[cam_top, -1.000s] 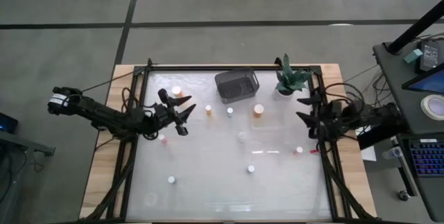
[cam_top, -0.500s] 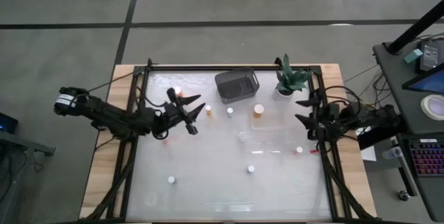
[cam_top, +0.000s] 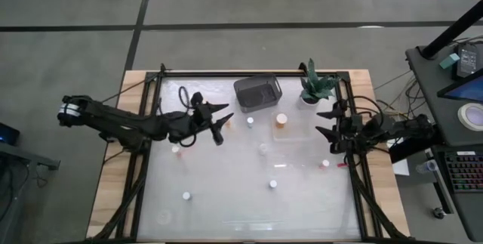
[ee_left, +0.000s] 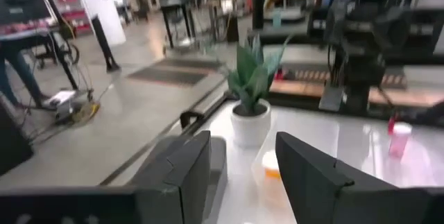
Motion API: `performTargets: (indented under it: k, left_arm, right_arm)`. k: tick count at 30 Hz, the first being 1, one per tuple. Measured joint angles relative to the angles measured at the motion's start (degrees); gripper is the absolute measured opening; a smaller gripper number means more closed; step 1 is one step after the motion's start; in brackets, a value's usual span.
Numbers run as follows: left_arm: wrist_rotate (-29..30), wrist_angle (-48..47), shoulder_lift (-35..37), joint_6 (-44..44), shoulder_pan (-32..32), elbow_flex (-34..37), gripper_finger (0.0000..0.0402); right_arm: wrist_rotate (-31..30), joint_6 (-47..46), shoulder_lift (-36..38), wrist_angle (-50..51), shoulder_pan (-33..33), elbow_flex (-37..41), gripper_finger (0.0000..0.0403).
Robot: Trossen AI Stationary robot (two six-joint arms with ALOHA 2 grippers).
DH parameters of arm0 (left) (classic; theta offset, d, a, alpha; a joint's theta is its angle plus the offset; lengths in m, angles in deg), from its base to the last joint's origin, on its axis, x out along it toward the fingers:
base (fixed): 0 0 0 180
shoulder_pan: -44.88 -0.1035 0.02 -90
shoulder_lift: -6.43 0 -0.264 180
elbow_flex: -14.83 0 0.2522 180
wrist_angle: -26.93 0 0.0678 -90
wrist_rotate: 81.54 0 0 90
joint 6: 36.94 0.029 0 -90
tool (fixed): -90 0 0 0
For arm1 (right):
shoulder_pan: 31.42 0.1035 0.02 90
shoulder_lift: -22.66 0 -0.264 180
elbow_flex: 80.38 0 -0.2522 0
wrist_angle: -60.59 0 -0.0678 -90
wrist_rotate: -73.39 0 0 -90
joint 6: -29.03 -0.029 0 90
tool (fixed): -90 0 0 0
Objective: Pick and place medicine bottles into bin by pill shape (circle, oval)
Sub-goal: Put the small yellow pill bottle into the black bin
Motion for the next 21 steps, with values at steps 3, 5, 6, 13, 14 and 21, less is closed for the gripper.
performTargets:
  k: [3, 5, 6, 13, 14, 21]
  left_arm:
    - [-0.08, -7.77, 0.00, -2.15, -0.85, -3.42, 0.0148]
    - [-0.21, -13.00, 0.00, -3.72, -1.50, -6.10, 0.0148]
    - [-0.34, -15.98, 0.00, -4.62, -1.80, -7.53, 0.0148]
    - [-8.96, -31.89, -1.49, -12.52, -4.93, -15.87, 0.0148]
    - [-9.93, -33.49, -2.09, -13.46, -5.38, -16.75, 0.0148]
    - [-17.05, -45.87, -8.03, -19.81, -8.98, -22.40, 0.0148]
  right_arm:
    - [-6.13, 0.15, 0.03, 1.08, -0.02, -0.57, 0.0223]
    - [-8.67, 0.30, 0.05, 2.01, -0.02, -1.60, 0.0223]
    - [-9.74, 0.33, 0.01, 2.71, -0.02, -2.28, 0.0223]
    - [-13.21, 0.58, 0.00, 5.51, -0.02, -7.54, 0.0223]
    - [-13.20, 0.57, -0.09, 6.70, -0.02, -8.22, 0.0223]
    - [-13.26, 0.29, -0.55, 10.91, -0.02, -9.88, 0.0223]
